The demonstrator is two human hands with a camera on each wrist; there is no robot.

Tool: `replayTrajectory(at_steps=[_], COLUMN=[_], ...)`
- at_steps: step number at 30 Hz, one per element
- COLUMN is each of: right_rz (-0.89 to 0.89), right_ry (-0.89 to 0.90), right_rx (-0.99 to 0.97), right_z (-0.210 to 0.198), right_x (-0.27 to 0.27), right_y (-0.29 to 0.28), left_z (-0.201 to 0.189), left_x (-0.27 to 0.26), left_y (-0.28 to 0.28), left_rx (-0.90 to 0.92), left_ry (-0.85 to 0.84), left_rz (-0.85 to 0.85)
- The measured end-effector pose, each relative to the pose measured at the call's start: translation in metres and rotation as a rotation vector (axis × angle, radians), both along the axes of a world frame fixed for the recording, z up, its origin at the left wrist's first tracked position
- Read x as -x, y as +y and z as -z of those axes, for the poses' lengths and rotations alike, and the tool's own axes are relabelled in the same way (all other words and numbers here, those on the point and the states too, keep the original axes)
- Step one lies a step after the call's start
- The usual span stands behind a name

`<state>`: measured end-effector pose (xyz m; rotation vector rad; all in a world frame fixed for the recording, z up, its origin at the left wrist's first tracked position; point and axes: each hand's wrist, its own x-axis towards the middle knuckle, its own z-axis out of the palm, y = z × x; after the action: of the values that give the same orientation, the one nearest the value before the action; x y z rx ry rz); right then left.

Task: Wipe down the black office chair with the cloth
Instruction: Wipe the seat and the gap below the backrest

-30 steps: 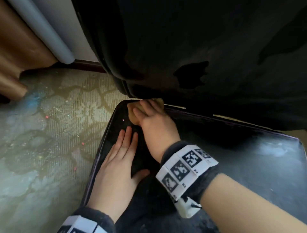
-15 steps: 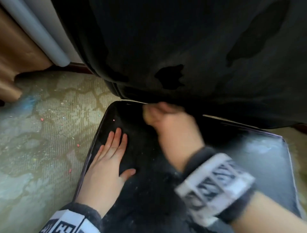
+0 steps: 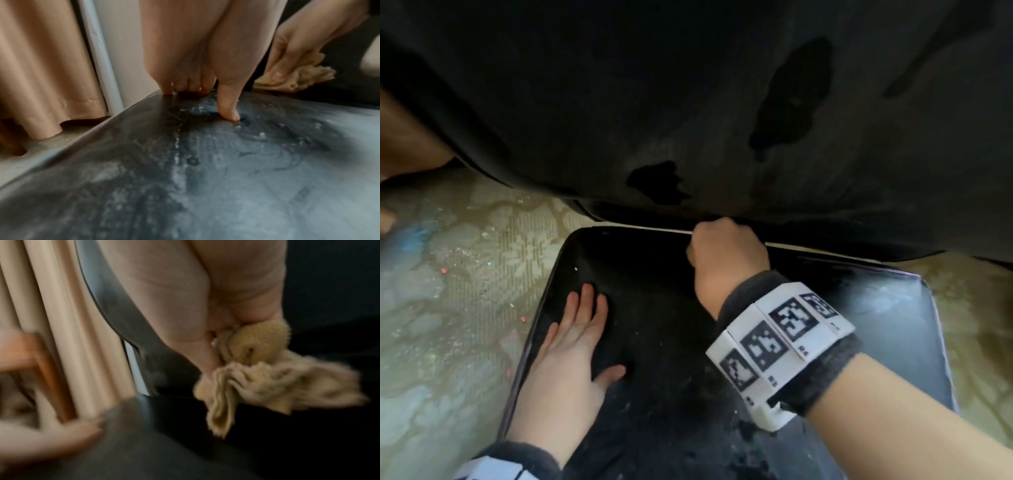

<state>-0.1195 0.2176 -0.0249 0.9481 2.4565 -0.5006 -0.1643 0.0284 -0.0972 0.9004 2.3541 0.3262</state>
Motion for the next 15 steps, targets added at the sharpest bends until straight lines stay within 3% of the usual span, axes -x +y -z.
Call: replayTrajectory(at_steps=[4,9,15], right_rz=[-0.323,-0.417,-0.368], right_ry=[0.275,0.137,-0.081], right_rx=[0.009,0.042,-0.115], right_z=[0.012,0.041,0.017], right_x=[0.043,0.073,0.036], right_y=[-0.041,-0.052,-0.038], left_z=[-0.006,-0.014,-0.009], left_x=[0.002,0.001,-0.001], left_y=[0.006,0.006,0.006], left_rx=[0.038,-0.014,0.055], left_ry=[-0.024,-0.035,0.016], left_rz=[-0.014,-0.049,-0.007])
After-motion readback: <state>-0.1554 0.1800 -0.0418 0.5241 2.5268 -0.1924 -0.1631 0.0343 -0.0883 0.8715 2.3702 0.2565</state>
